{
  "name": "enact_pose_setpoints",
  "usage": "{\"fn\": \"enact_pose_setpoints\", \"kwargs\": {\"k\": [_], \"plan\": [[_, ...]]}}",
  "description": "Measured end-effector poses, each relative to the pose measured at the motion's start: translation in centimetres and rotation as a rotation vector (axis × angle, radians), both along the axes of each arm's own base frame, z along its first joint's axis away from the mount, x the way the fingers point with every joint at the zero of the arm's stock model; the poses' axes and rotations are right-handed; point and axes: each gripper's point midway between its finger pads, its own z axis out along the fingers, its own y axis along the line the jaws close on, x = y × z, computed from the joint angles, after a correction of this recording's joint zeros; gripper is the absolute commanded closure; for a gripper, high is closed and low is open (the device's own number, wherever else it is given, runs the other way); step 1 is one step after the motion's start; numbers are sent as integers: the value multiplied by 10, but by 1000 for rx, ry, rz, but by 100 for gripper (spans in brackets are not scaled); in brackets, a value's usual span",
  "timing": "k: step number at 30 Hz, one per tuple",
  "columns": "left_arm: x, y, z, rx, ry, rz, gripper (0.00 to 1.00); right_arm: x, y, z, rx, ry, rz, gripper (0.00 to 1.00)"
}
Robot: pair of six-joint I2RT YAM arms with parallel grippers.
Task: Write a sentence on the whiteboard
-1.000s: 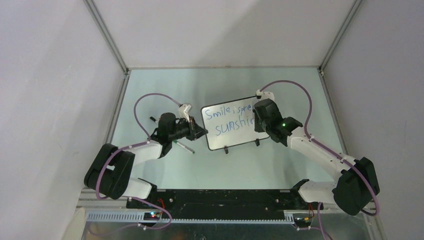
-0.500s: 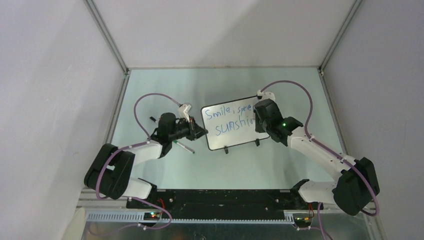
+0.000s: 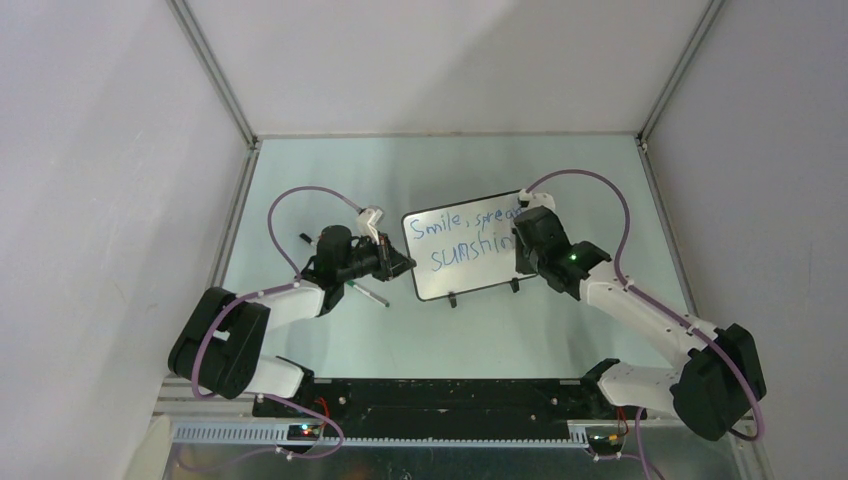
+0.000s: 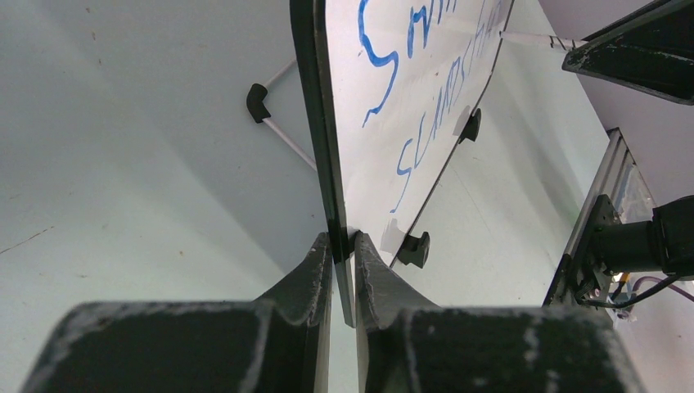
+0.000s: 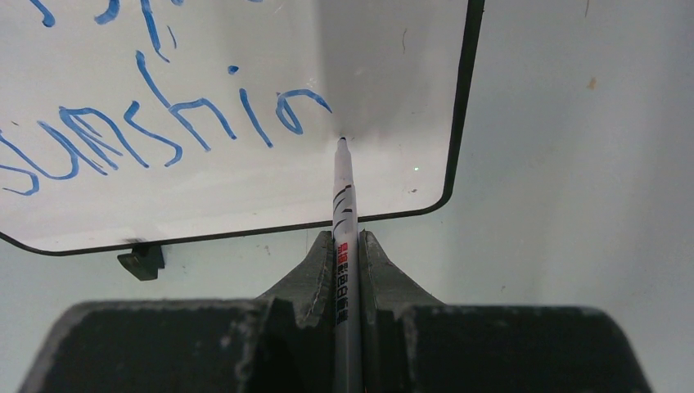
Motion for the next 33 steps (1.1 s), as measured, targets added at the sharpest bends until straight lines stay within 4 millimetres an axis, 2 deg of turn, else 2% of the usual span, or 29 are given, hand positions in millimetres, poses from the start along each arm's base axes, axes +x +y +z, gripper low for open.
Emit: {"fn": "enact_pose_setpoints", "kwargs": {"k": [7, 17, 26, 33], "plan": [[0, 0, 0, 3, -4, -2, 94, -1, 1, 5, 18, -13, 7, 100], [0, 0, 0, 3, -4, -2, 94, 1, -2, 25, 61, -62, 2, 100], [0, 0, 0, 3, -4, -2, 95, 6, 3, 16, 59, -36, 9, 100], [0, 0, 0, 3, -4, -2, 95, 12, 9, 16, 69, -37, 17, 100]]}}
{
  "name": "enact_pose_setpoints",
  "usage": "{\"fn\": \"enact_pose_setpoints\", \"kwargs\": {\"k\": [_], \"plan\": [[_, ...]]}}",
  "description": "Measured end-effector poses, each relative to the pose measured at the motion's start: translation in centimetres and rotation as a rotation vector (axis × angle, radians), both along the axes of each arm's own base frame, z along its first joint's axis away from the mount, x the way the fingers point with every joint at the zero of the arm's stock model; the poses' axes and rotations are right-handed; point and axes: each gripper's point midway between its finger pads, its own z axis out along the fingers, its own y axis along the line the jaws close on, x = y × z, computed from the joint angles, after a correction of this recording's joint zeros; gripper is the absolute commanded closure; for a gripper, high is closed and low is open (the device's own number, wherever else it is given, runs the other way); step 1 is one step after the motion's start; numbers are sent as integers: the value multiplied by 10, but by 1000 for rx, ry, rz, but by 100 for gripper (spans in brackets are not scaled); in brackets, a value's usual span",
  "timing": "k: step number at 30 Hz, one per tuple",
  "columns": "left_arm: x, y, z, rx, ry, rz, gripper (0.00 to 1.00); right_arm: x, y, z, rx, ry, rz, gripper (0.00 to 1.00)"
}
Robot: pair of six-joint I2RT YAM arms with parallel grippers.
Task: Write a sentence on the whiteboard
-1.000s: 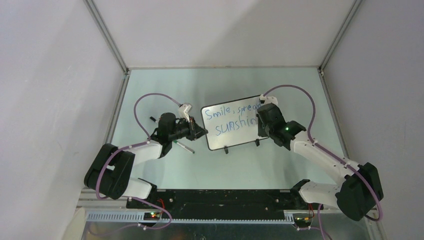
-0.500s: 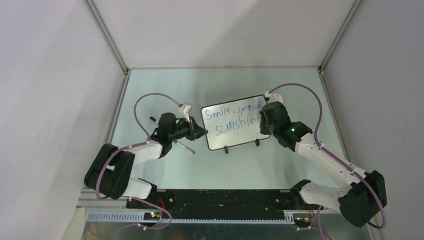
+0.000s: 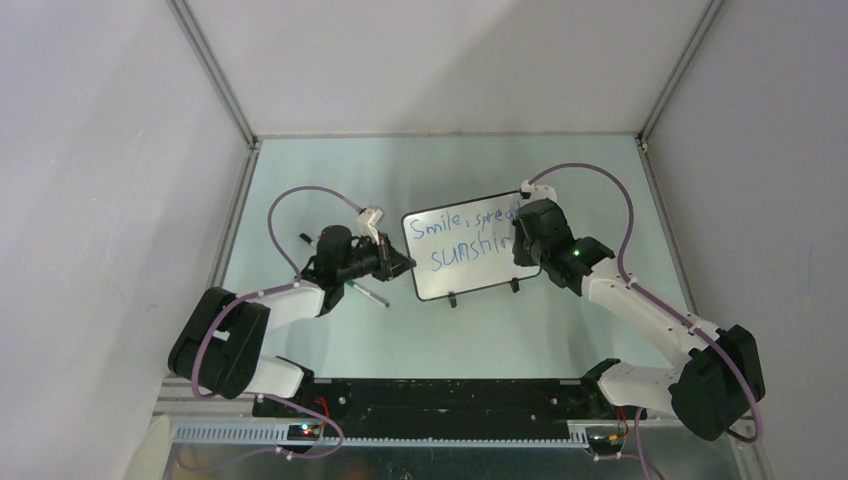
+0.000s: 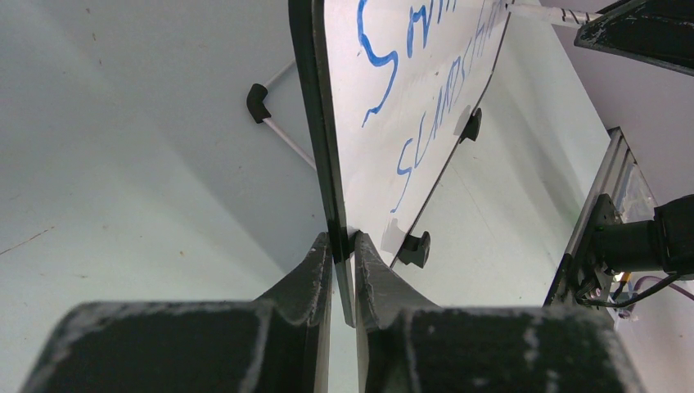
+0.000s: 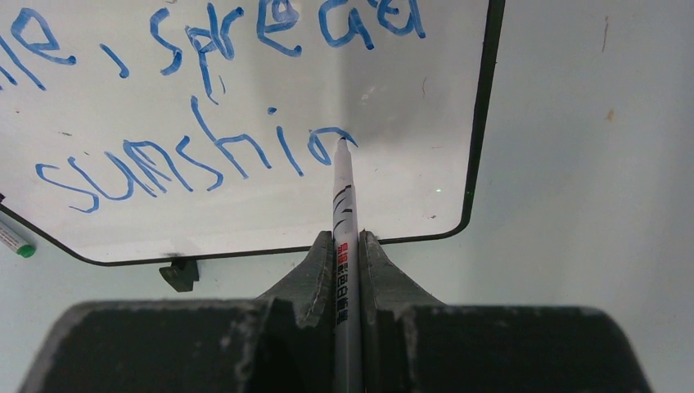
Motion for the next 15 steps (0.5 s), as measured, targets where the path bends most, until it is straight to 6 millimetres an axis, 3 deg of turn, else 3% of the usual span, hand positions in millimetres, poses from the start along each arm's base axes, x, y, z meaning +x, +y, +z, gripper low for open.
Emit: {"fn": "enact_pose_setpoints", "kwargs": {"k": [15], "plan": [[0, 0, 0, 0, -1, -1, 95, 6, 1, -4, -8, 7, -8, 100]]}}
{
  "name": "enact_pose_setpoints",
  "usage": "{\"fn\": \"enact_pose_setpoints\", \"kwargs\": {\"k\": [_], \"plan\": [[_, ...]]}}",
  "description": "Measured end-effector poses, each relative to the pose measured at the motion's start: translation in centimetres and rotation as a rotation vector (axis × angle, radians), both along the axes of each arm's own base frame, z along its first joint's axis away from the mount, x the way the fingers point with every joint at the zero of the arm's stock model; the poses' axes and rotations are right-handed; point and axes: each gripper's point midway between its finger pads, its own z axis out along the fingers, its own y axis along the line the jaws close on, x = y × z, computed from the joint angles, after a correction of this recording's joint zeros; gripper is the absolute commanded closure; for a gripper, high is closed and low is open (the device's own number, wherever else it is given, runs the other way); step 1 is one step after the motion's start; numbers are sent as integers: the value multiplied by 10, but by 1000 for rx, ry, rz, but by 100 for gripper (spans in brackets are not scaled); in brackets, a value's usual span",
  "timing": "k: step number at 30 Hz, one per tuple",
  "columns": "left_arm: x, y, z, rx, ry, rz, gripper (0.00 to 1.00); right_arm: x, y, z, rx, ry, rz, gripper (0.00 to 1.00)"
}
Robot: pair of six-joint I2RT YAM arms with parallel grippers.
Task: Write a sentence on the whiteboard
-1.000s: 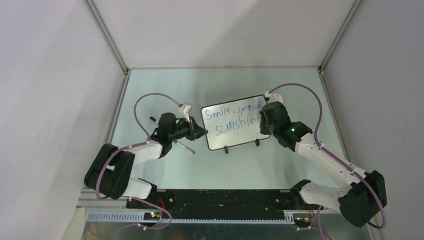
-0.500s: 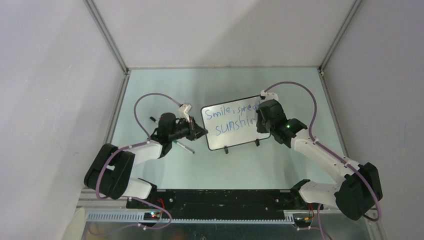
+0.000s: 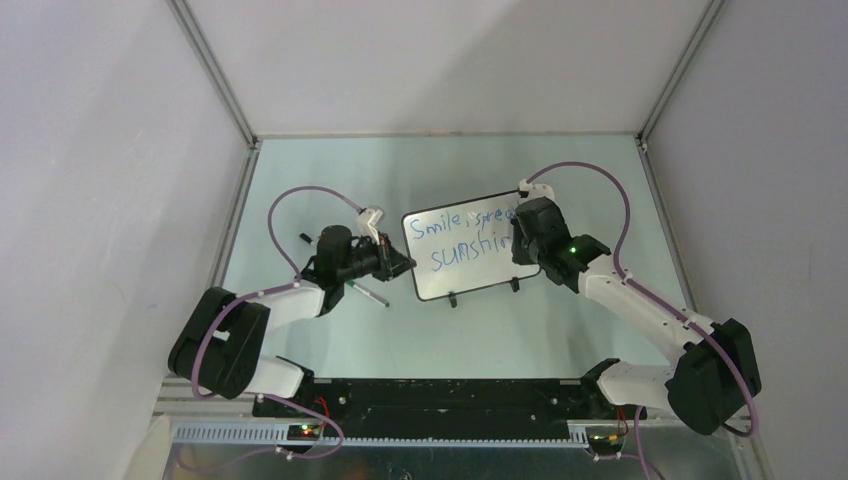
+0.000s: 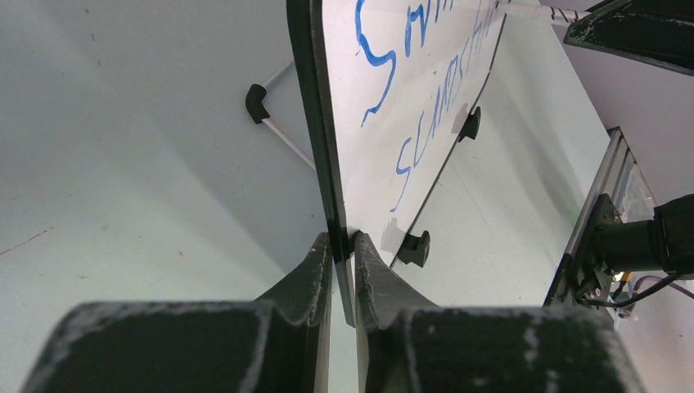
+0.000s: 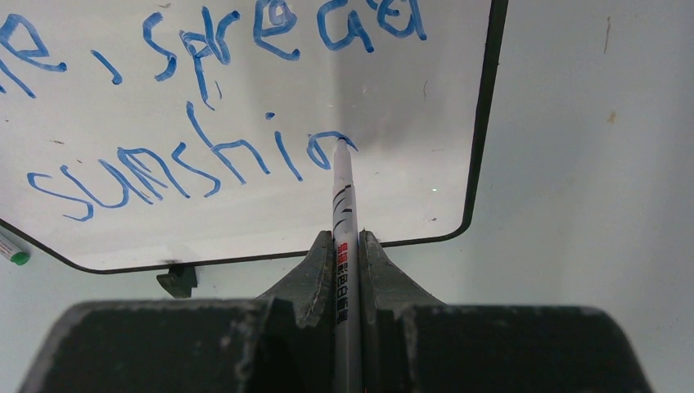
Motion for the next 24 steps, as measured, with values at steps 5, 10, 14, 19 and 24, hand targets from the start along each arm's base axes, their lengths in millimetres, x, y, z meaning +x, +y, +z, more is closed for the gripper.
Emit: {"fn": "enact_pose_setpoints", "kwargs": {"k": [5, 10, 14, 19, 24], "plan": [[0, 0, 0, 0, 0, 0, 94, 0, -1, 0, -4, 2, -3, 100], [0, 0, 0, 0, 0, 0, 94, -1, -1, -1, -3, 3, -6, 100], [-1, 0, 1, 0, -1, -1, 94, -2, -2, -3, -2, 7, -10, 100], [-1, 0, 1, 0, -1, -1, 95, -7, -5, -9, -7, 20, -12, 100], [-1, 0, 1, 0, 0, -1, 94, -10, -7, -11, -6, 23, -15, 100]]}}
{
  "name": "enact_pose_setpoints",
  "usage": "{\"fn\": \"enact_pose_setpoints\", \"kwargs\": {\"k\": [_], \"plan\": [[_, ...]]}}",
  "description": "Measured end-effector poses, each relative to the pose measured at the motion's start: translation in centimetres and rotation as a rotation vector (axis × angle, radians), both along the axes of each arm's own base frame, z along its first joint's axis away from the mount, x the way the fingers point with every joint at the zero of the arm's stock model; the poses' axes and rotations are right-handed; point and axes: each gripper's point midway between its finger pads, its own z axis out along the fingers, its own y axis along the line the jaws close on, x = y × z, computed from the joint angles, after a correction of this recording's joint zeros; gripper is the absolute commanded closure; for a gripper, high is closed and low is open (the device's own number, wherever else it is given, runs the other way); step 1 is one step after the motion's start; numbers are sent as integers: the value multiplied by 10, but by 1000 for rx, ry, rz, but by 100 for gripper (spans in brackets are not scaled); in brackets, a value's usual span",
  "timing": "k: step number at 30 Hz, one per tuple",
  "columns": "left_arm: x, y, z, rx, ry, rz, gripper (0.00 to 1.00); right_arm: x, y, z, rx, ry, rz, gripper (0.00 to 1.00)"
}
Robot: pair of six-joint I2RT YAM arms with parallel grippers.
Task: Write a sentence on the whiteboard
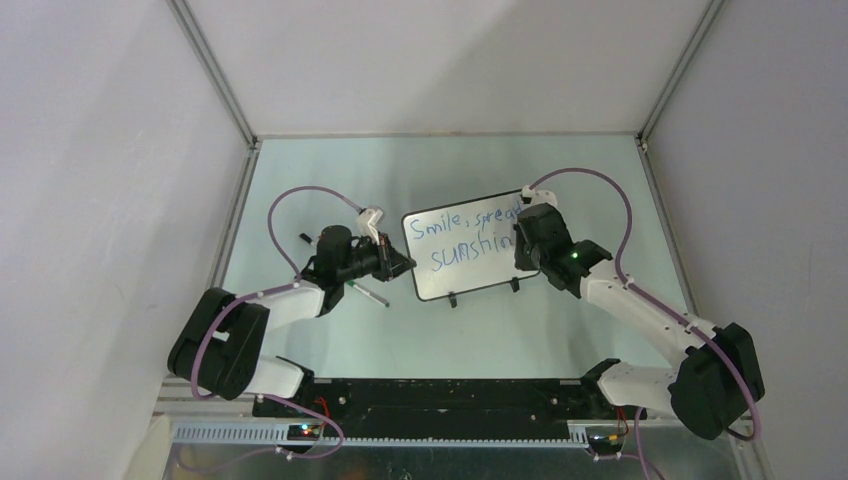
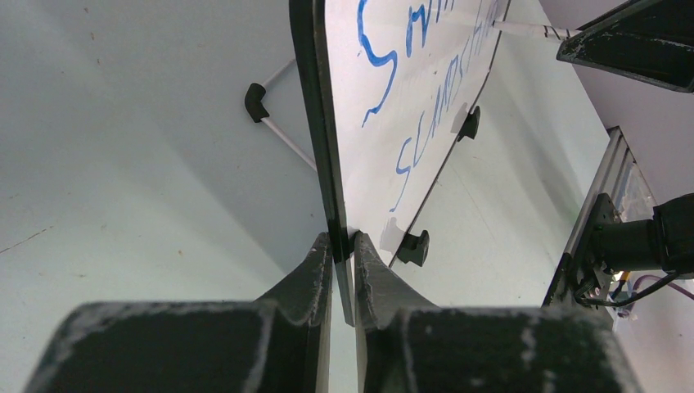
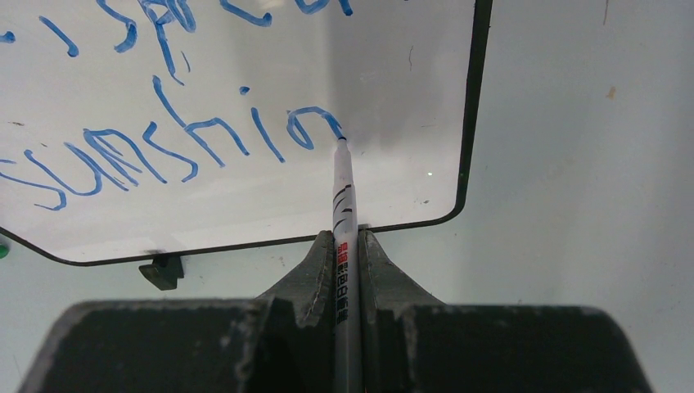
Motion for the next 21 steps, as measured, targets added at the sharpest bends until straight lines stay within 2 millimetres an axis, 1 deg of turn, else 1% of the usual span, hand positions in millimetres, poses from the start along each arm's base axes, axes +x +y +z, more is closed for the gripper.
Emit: {"fn": "enact_pose_setpoints", "kwargs": {"k": [4, 8, 12, 16, 21], "plan": [[0, 0, 0, 1, 0, 0, 95, -1, 0, 1, 2, -4, 0, 100], [0, 0, 0, 1, 0, 1, 94, -1, 0, 6, 15, -17, 3, 100], [0, 0, 0, 1, 0, 1, 95, -2, -2, 19, 44, -51, 2, 100], [0, 0, 0, 1, 0, 1, 94, 1, -9, 31, 68, -83, -18, 100], [0, 0, 0, 1, 1, 1, 95, 5, -16, 30, 68, -82, -43, 100]]}}
